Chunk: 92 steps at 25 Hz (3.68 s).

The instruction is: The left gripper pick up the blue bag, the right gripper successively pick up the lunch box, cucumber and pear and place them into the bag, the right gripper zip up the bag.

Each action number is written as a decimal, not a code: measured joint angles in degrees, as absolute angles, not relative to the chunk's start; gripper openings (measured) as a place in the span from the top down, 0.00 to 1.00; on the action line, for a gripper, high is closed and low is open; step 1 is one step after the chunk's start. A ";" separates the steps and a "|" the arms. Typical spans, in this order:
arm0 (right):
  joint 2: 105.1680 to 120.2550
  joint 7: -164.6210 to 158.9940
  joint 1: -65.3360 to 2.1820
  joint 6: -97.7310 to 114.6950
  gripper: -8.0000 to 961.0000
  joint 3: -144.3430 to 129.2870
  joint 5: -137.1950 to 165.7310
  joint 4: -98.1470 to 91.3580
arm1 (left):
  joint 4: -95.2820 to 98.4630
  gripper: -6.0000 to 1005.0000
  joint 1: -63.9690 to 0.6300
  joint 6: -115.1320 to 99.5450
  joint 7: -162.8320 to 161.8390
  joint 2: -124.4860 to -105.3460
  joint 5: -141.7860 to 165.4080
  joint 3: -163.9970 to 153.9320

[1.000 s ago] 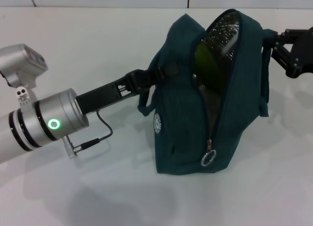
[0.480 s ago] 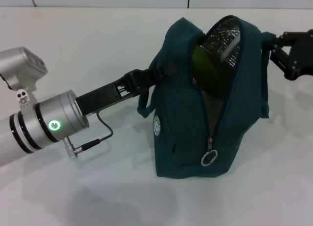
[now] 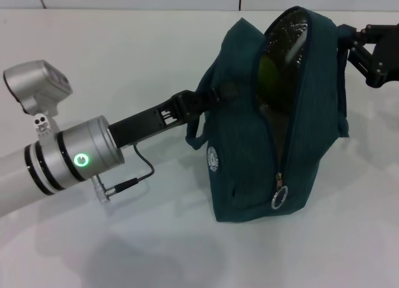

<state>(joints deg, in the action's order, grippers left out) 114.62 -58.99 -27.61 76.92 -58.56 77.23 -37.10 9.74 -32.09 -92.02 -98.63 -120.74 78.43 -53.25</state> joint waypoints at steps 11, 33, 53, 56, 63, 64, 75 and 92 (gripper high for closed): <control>114.83 -59.13 -28.29 75.67 0.92 -58.62 77.60 -35.61 | 9.41 0.95 -31.79 -89.61 -98.52 -120.54 78.40 -52.92; 115.05 -59.44 -27.84 75.12 0.71 -58.64 77.43 -35.69 | 9.40 0.95 -29.80 -89.68 -98.53 -120.46 77.68 -52.96; 113.53 -61.07 -23.73 94.60 0.27 -58.60 80.37 -37.66 | 9.40 0.95 -28.00 -89.78 -98.53 -120.50 76.12 -52.91; 113.49 -62.37 -23.71 97.48 0.27 -58.62 85.00 -37.76 | 9.40 0.95 -27.98 -89.81 -98.53 -120.50 76.04 -52.90; 115.17 -61.58 -23.53 102.78 0.27 -60.54 94.28 -37.71 | 9.40 0.94 -27.95 -89.80 -98.53 -120.49 75.65 -53.02; 115.20 -61.50 -23.52 102.78 0.27 -61.45 94.53 -37.62 | 9.40 0.94 -27.92 -89.82 -98.53 -120.49 75.65 -53.00; 115.10 -58.08 -20.86 104.75 0.28 -59.46 90.33 -37.79 | 9.37 0.94 -27.76 -89.71 -98.52 -120.49 75.64 -53.12; 114.94 -57.04 -19.92 113.41 0.29 -55.85 93.00 -36.72 | 9.31 0.93 -27.60 -89.56 -98.52 -120.50 75.64 -52.91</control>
<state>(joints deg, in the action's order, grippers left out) 114.94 -57.05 -19.92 113.41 -55.85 93.00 -36.72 9.31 -27.60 -89.56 -98.52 -120.50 75.64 -52.91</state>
